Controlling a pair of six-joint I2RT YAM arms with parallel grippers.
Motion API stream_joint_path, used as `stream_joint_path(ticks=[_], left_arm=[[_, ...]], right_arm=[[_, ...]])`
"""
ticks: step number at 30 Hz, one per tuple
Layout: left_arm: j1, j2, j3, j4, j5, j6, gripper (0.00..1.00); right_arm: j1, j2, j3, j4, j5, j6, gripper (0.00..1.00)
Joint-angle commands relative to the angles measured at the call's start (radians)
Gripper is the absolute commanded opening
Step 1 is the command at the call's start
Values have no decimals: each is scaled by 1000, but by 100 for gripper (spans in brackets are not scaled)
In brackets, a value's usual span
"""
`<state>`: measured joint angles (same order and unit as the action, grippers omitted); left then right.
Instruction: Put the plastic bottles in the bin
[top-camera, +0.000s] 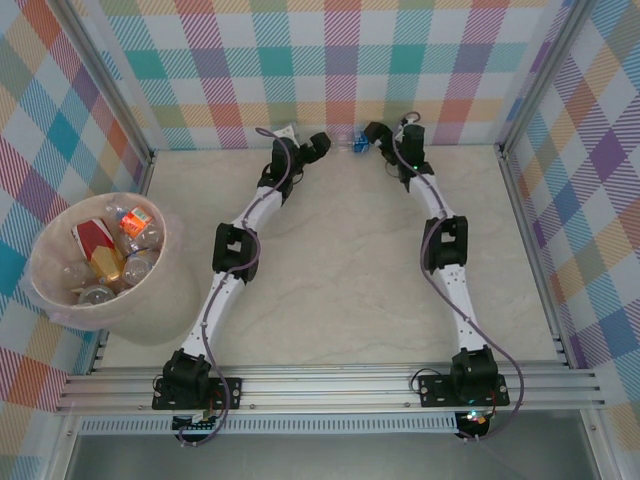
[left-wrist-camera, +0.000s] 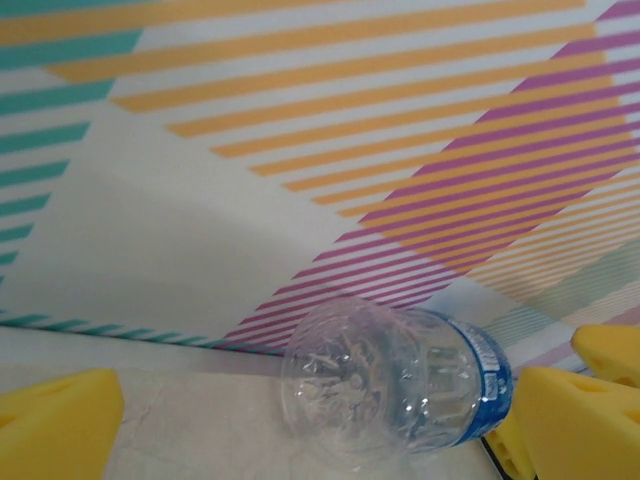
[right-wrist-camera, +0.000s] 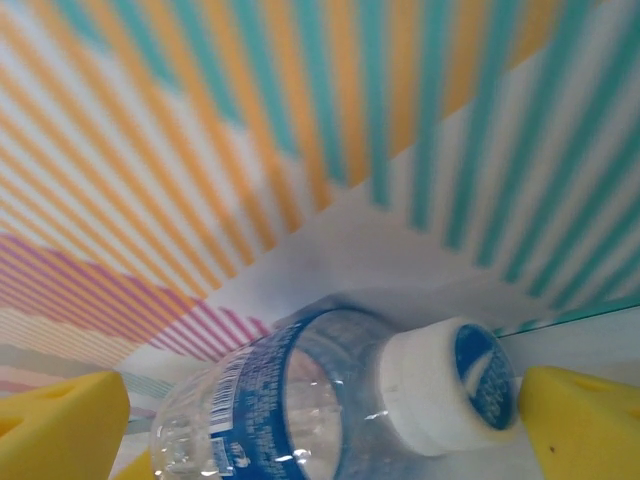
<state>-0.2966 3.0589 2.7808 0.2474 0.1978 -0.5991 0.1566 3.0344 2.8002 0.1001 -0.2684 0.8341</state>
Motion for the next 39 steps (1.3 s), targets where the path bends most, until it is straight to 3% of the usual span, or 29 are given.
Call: stream_joint_path(ticks=[1,4,9,15,19,22,24,26,30,35,39], left_arm=[[3,11,43,76,33,12,100],[18,17,43,78,57,5,100],[54,3,44,55,119,15,100],[104,-76,5,-123,162,47,100],[144,-237,-235,-150,151,-3,100],[154,-415,-520,-67,36,4,100],[162,-491,-603,-115,-23,15,100],[169,-530,-623,-228,-70,-1,100],[171,-562,-649,-344,-84,-67,100],[171,-544,-640,-340,-19,-179,100],[162,-515,-589,-384,-3,-258,100]], right_arm=[[48,36,46,103,39,24,100],[71,26,46,123,12,-14,100],[115,-31,42,73,-136,-120,100],[164,-111,5,22,-253,-189,100],[168,-162,-11,-44,-335,-227,100],[174,-217,-69,-73,-393,-256,100],[186,-256,-102,-113,-420,-308,100],[203,-296,-142,-161,-354,-365,100],[216,-330,-227,-166,1,-372,100],[205,-163,9,-232,-34,-352,100],[205,-139,-37,-169,-30,-278,100]])
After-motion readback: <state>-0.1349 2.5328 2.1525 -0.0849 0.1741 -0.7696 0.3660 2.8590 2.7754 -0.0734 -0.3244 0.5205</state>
